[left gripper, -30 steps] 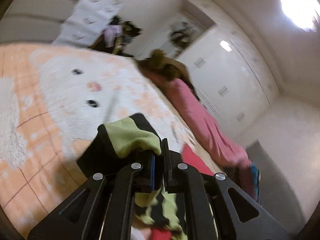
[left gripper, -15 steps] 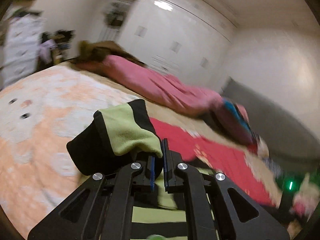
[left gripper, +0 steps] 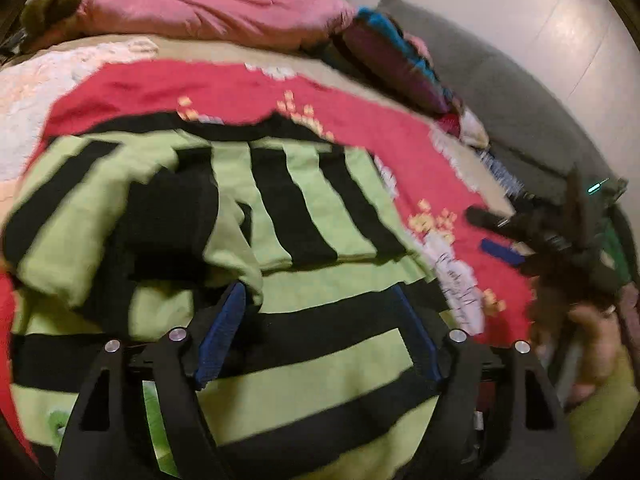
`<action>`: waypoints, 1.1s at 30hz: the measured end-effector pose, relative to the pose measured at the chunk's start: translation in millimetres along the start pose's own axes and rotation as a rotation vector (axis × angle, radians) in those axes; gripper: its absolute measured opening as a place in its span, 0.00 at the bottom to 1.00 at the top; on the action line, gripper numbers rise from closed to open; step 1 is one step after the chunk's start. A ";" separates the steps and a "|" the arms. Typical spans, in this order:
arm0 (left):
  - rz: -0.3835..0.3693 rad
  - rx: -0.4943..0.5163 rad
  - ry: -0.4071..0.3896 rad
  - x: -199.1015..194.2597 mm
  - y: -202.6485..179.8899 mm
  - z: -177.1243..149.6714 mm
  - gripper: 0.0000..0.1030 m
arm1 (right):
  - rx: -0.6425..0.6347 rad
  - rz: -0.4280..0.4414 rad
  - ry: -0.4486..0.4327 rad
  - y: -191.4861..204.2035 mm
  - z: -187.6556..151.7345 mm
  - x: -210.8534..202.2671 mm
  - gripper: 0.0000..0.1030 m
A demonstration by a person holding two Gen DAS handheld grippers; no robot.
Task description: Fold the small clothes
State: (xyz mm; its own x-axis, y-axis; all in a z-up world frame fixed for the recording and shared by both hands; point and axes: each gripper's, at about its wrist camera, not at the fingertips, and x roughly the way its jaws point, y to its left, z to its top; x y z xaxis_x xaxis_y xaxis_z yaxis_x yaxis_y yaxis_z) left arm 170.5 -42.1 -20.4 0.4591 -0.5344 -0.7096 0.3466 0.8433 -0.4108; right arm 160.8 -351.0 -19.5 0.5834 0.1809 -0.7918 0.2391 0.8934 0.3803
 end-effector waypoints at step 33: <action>0.329 -0.325 -0.233 -124.5 139.0 -18.8 0.79 | -0.603 0.231 0.055 220.7 -40.7 76.6 0.18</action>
State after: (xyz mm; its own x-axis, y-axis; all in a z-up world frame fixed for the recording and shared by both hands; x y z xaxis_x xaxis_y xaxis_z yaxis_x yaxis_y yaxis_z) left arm 146.1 142.7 0.1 0.6842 -0.2051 -0.6999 -0.1019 0.9233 -0.3703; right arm 226.7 -123.2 -15.7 0.5231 0.4024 -0.7513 -0.3753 0.9002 0.2209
